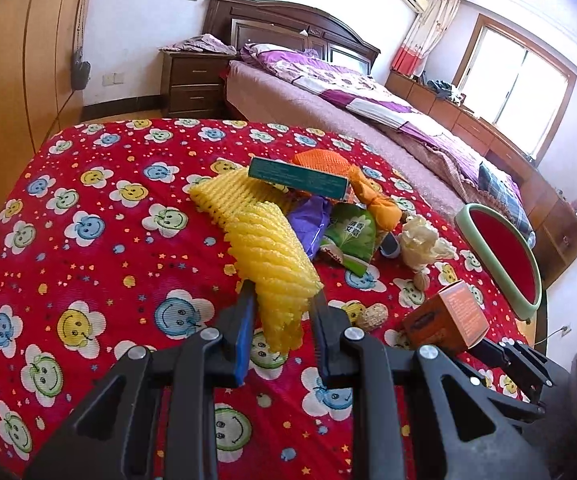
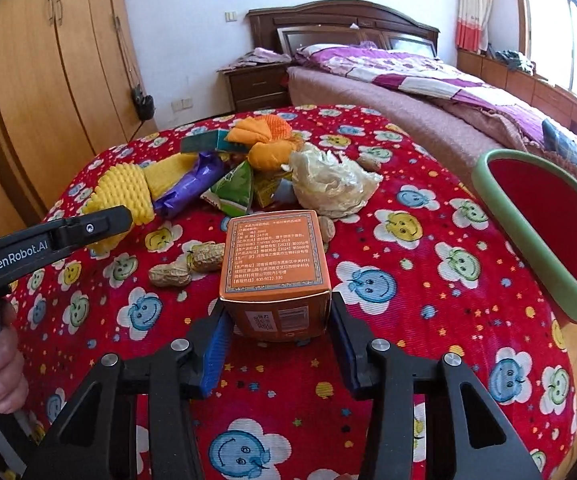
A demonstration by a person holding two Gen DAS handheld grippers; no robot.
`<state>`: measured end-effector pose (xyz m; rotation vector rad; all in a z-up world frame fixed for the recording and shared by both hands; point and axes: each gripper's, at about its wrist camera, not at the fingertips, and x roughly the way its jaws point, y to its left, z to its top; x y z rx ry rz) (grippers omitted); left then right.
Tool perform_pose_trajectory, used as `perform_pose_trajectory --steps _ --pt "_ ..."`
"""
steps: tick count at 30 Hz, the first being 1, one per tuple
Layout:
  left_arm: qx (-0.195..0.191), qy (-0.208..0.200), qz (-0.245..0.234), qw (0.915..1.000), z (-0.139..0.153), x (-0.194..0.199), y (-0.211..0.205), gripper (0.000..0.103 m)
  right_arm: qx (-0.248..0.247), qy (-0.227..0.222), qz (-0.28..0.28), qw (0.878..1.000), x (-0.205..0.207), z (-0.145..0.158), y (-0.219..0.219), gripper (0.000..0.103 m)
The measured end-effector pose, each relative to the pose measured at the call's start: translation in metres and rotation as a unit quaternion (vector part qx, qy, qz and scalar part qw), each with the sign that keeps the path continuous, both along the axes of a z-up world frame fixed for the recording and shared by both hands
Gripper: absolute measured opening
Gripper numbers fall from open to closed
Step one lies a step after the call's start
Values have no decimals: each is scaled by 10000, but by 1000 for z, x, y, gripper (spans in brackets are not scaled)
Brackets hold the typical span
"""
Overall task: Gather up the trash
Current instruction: 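Reach the right tool to the orange medicine box and grasp it, then carry the box with the right tool while the left tool carries the net to the bin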
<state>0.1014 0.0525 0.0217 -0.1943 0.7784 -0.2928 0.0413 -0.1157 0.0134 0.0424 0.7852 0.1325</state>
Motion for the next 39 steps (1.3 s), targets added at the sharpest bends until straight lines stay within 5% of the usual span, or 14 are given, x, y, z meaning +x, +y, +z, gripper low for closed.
perform_pose_trajectory --steps 21,39 --pt "-85 -303 -91 9995 52 -24 -34 25 396 -936 -421 9939 -36 63 -66 47" --pt "-39 -242 -1052 9942 69 -1 -147 25 629 -1168 -1631 9776 -42 66 -188 47"
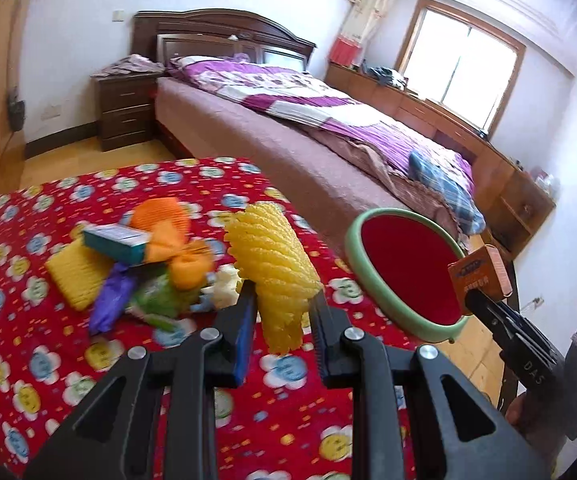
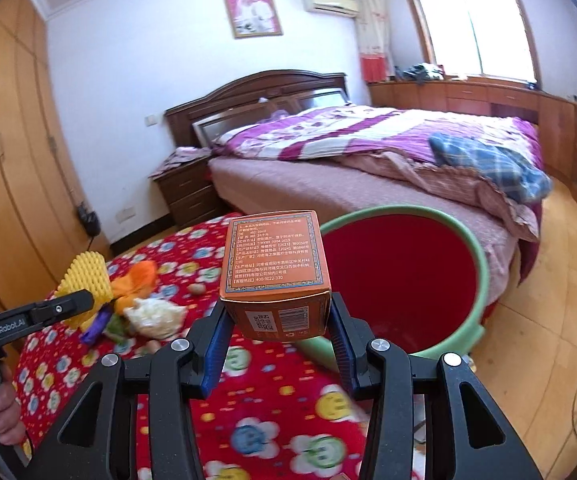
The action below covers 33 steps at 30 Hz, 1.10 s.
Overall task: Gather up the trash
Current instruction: 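Carry the box with the right tool while the left tool carries the net to the bin, then open the right tool over the bin while the left tool releases the net into it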
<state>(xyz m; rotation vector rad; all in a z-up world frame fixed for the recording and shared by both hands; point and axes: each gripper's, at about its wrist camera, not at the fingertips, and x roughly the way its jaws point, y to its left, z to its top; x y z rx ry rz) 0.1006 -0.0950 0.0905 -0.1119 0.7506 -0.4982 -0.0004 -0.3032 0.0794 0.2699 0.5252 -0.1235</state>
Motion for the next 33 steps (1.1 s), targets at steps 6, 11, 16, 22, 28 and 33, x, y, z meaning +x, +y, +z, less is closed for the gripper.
perform_pose_trajectory --steps 6,11,16,22,28,33 --pt "83 86 -371 9992 -5 9 -48 25 143 112 -328 9993 -1 -15 -33 47" --pt "128 125 -627 9979 -12 18 -84 25 202 201 -518 9983 1 -24 -56 47" --pt "198 202 -794 9964 -21 26 -112 25 226 295 -641 9973 5 -32 -71 47" --pt "289 251 -972 9945 -35 36 -140 25 259 412 -731 9961 9 -42 -86 48" --pt "357 179 -1159 9925 -44 39 -159 25 357 492 -766 9952 12 -51 -97 48" --pt "376 225 -1256 9911 -49 39 -167 40 403 480 -746 9952 13 -55 -100 48"
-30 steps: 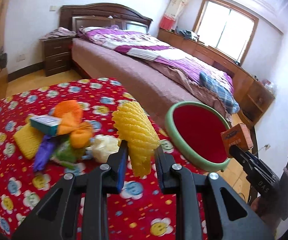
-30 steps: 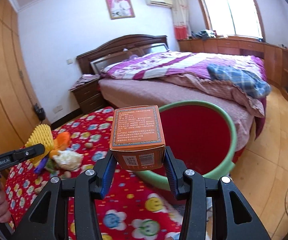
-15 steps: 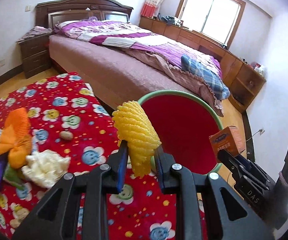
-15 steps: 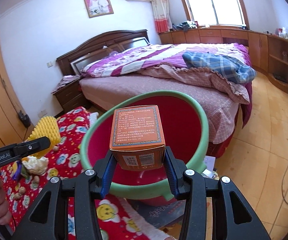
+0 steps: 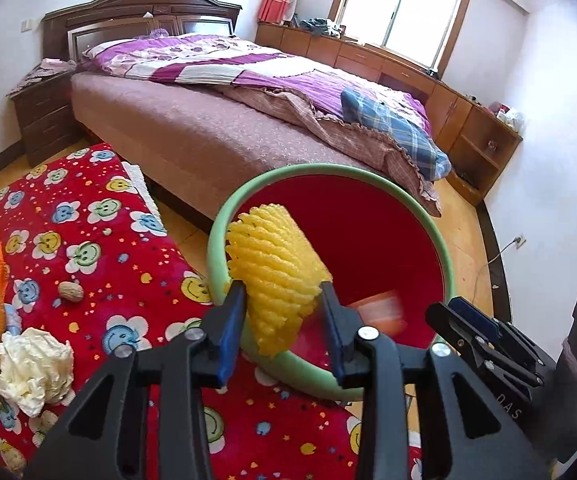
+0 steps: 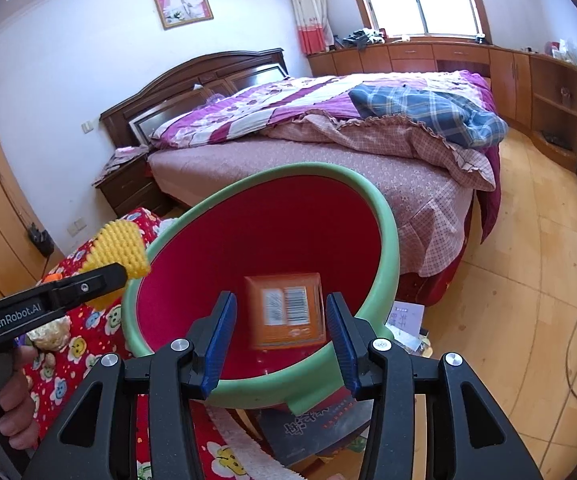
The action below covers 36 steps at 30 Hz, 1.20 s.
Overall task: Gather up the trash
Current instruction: 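Open the right tool over the bin while the left tool releases the net into it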
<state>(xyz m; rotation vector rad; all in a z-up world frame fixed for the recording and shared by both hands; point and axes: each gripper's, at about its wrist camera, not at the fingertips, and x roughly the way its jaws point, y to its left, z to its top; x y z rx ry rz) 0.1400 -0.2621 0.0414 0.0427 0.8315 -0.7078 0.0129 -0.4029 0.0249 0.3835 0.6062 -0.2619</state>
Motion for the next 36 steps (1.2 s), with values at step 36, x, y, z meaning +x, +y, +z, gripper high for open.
perform_pose_trajectory --steps 36 --pt "-153 36 896 9959 24 -32 86 55 163 -264 129 9994 -26 25 35 77"
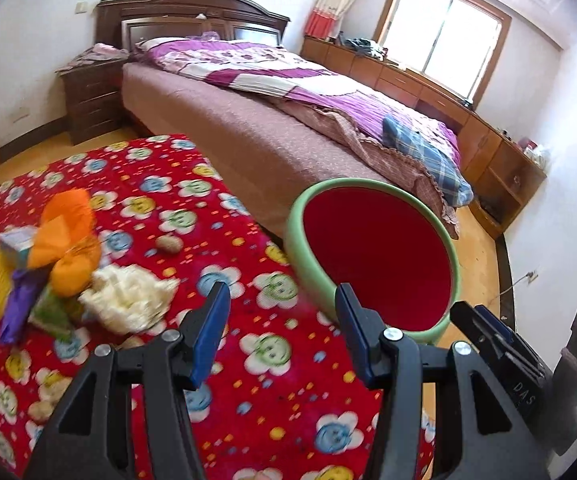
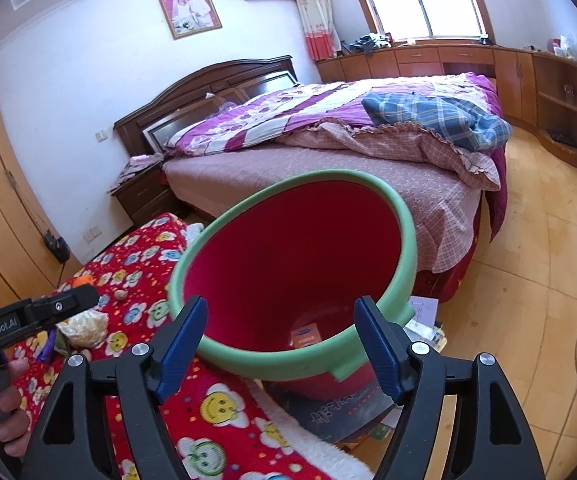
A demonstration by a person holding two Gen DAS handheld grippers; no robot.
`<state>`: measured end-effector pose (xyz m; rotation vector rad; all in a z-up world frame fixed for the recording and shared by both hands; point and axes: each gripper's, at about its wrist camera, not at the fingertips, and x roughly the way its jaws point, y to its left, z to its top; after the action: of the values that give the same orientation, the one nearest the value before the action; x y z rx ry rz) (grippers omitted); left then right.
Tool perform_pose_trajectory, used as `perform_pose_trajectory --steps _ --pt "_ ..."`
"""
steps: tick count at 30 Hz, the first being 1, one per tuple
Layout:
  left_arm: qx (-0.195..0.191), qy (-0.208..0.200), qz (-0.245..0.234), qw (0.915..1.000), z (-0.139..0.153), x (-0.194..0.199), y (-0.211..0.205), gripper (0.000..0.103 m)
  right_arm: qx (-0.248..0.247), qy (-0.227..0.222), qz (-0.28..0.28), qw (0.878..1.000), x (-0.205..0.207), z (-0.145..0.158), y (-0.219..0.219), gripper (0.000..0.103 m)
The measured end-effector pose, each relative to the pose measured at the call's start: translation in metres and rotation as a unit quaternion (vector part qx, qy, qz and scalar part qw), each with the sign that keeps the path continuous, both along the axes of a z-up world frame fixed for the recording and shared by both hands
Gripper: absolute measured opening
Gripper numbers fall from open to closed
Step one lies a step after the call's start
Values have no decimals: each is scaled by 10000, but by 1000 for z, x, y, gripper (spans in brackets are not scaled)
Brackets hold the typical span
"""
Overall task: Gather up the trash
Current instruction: 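Open the right tool over the bin while the left tool releases the net into it, then move both open tools back over the trash on the bed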
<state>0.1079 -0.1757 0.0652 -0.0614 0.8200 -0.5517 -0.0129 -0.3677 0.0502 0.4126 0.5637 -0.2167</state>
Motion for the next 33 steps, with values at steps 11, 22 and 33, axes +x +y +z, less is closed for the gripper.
perform_pose_trajectory --steps 11,22,33 --pt "-62 6 573 9983 8 -18 61 55 95 -66 377 9992 -3 12 33 78" --pt "26 -62 1178 9930 12 -31 125 55 56 43 788 9969 6 15 72 78" --pt "312 66 1835 9825 -2 -11 194 55 3 155 1152 9932 18 4 101 88"
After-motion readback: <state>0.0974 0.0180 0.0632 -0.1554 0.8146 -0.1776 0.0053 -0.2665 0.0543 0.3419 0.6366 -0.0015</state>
